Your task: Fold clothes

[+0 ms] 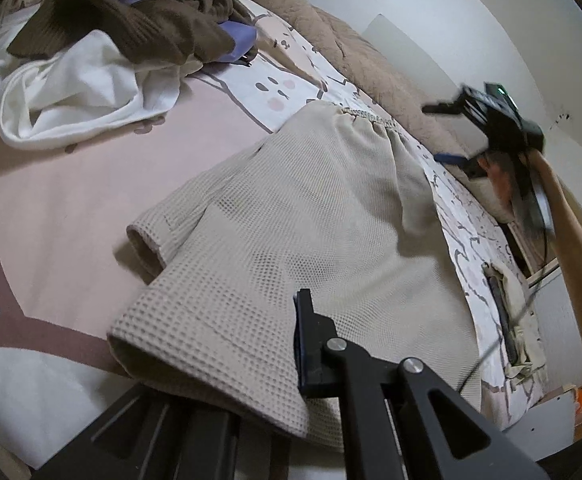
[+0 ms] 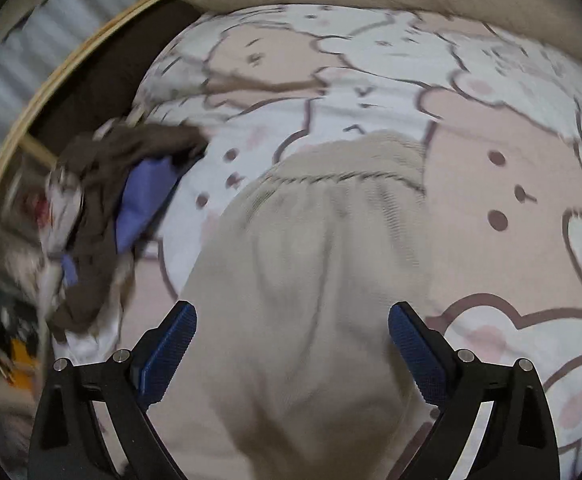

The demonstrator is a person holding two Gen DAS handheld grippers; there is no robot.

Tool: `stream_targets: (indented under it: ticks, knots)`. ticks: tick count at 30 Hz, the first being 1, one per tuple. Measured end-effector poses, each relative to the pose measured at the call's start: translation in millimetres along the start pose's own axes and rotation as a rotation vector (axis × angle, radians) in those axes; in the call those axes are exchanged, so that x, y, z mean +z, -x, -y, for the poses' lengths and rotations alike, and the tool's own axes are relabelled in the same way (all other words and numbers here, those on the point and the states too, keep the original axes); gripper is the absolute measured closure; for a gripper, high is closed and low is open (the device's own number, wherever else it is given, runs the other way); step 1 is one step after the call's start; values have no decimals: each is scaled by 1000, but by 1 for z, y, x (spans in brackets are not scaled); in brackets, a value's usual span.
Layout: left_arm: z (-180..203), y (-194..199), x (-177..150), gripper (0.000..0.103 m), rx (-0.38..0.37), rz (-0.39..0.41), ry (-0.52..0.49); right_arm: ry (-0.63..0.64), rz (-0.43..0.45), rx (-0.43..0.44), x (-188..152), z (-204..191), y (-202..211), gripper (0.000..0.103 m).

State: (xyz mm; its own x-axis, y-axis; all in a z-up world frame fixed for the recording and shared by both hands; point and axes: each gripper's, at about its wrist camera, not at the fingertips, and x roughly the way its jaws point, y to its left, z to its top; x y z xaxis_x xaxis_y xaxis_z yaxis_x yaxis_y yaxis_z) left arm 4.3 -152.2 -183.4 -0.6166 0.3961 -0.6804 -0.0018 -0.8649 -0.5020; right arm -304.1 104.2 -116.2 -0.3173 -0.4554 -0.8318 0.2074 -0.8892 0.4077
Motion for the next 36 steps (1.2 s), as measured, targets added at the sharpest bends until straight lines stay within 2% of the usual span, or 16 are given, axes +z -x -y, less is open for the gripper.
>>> stream_targets:
  ticks: [2,4,7,10,14,16,18,19,22,24,26,29,31,34,35,36]
  knots:
    - [0,0,1,97,2,-2,-1,-19,-6,6,23,-1,-12,6]
    - [-1,1,2,96,1,-7,-6,44,-16,-40,47,-16,-30,6]
    - [-2,1,3,96,-3,-19,-18,309,-28,-215,81,-51,-63,6]
    - [-4,-1,5,96,-8,-36,-18,557,-114,-334,104,-69,-100,6]
    - [-5,-4,7,96,-4,-53,-14,697,-240,-341,119,-74,-137,6]
    - [-5,-6,8,96,1,-60,-18,756,-280,-351,118,-77,-151,10]
    - [-4,-6,8,96,7,-66,-29,780,-317,-358,116,-78,-164,21]
    - [-3,-7,9,96,9,-66,-31,787,-335,-361,115,-78,-170,24]
    - [-3,-8,9,96,9,-68,-29,766,-370,-328,109,-77,-176,44]
    - [-3,-7,9,96,9,-65,-28,740,-368,-292,104,-77,-170,72]
    - [-2,-7,9,96,12,-62,-30,716,-355,-270,99,-78,-162,81]
    - [-2,-7,8,96,14,-58,-35,718,-314,-282,89,-78,-151,87]
    - [-1,-7,8,96,14,-55,-38,739,-283,-273,86,-79,-143,87]
    - [-2,-8,7,96,10,-55,-39,700,-290,-183,94,-73,-134,84]
    - [-3,-8,8,96,7,-56,-39,674,-303,-151,98,-70,-131,69]
    - [-3,-8,8,96,3,-57,-39,673,-303,-138,101,-68,-129,38]
